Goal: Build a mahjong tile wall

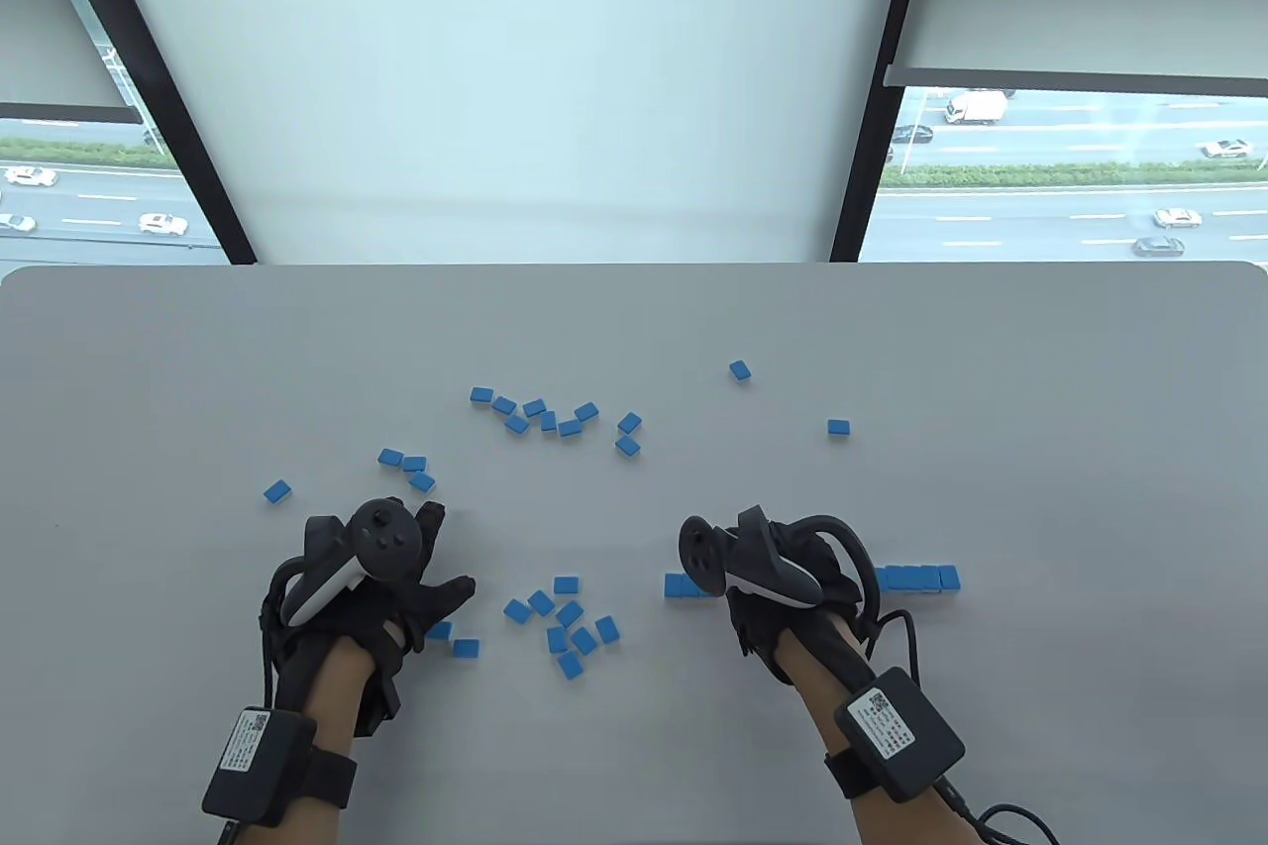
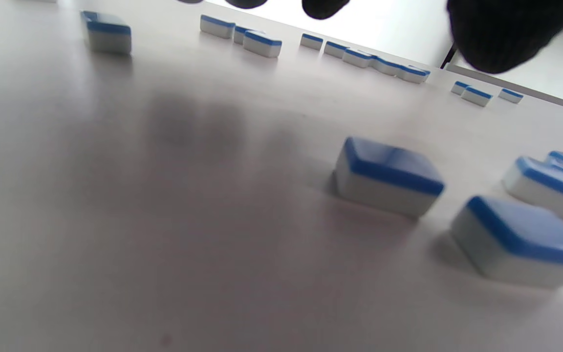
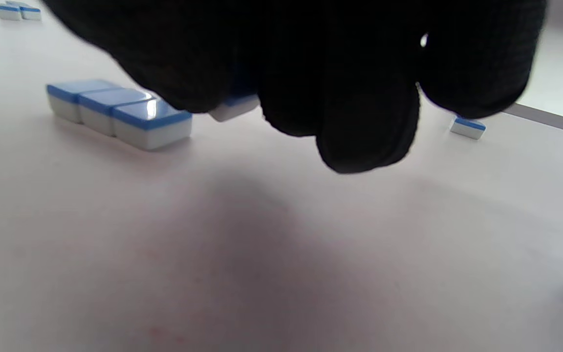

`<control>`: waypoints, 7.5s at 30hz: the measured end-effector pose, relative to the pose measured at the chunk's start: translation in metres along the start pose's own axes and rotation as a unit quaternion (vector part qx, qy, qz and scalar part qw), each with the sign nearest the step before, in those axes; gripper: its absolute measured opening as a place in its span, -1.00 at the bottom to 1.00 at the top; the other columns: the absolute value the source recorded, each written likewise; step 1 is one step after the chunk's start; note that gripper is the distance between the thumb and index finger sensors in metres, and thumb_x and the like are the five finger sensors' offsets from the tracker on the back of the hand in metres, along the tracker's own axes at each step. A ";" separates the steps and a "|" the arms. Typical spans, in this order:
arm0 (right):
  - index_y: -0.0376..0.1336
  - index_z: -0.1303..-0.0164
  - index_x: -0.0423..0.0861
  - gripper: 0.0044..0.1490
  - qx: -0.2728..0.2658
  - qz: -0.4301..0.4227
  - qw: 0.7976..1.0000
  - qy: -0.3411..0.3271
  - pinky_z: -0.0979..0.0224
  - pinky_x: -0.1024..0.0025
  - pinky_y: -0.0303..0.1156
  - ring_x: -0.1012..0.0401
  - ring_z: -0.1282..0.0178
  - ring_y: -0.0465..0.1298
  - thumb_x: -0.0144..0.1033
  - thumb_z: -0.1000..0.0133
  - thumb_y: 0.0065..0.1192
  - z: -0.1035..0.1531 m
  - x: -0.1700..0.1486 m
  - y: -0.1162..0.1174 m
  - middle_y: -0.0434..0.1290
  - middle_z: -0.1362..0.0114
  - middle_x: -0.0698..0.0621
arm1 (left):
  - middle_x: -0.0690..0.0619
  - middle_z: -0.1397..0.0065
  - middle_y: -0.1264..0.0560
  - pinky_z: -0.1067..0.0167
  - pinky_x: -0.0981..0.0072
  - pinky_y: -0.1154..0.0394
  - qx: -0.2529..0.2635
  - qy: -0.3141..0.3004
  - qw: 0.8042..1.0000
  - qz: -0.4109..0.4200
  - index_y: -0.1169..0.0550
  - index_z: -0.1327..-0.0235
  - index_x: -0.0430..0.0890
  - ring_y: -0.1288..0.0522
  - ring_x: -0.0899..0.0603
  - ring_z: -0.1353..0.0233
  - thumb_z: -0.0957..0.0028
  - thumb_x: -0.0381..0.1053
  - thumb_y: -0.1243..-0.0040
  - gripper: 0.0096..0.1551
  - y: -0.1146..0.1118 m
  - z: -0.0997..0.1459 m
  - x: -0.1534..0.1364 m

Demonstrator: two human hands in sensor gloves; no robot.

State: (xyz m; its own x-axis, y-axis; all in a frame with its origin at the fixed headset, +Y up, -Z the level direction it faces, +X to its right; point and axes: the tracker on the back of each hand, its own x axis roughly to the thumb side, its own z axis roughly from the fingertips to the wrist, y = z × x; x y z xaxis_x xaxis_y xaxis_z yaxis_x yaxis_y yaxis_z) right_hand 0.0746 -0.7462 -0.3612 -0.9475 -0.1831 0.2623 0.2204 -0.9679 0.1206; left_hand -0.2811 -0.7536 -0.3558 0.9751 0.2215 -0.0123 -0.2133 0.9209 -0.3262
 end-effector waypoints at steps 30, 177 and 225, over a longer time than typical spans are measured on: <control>0.20 -0.35 -0.05 -0.17 -0.043 -0.055 0.998 0.002 -0.15 0.00 0.54 0.03 0.04 0.65 -0.09 0.11 0.44 0.005 -0.028 -0.035 0.47 -0.25 0.00 | -0.09 -0.72 0.10 -0.37 -0.59 0.12 0.003 -0.005 1.000 -0.004 -0.02 -0.63 0.18 0.10 -0.44 -0.65 0.16 0.54 -0.07 0.10 0.001 0.002 0.003; 0.24 -0.31 0.03 -0.26 -0.032 -0.022 0.987 -0.158 -0.08 0.08 0.48 0.14 0.21 0.53 -0.13 0.10 0.43 0.021 0.106 -0.011 0.42 -0.19 0.04 | -0.09 -0.72 0.08 -0.37 -0.59 0.12 -0.007 0.005 1.000 -0.016 -0.04 -0.63 0.17 0.09 -0.44 -0.65 0.16 0.53 -0.07 0.10 0.003 0.006 0.008; 0.17 -0.37 0.11 -0.18 -0.069 -0.055 0.980 -0.178 -0.30 0.00 0.46 0.02 -0.16 0.59 -0.10 0.11 0.45 0.032 0.098 -0.025 0.32 -0.48 0.06 | -0.09 -0.72 0.08 -0.37 -0.59 0.12 -0.006 0.007 1.000 -0.011 -0.03 -0.63 0.17 0.09 -0.44 -0.65 0.16 0.54 -0.07 0.10 0.003 0.004 0.004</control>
State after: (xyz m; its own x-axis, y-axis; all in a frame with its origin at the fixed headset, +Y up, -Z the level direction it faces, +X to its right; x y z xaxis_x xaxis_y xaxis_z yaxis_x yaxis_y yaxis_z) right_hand -0.0161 -0.7345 -0.3080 -0.8174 -0.0278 0.5753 0.0643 -0.9970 0.0432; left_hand -0.2784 -0.7492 -0.3530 0.9804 0.1964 -0.0172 -0.1906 0.9219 -0.3372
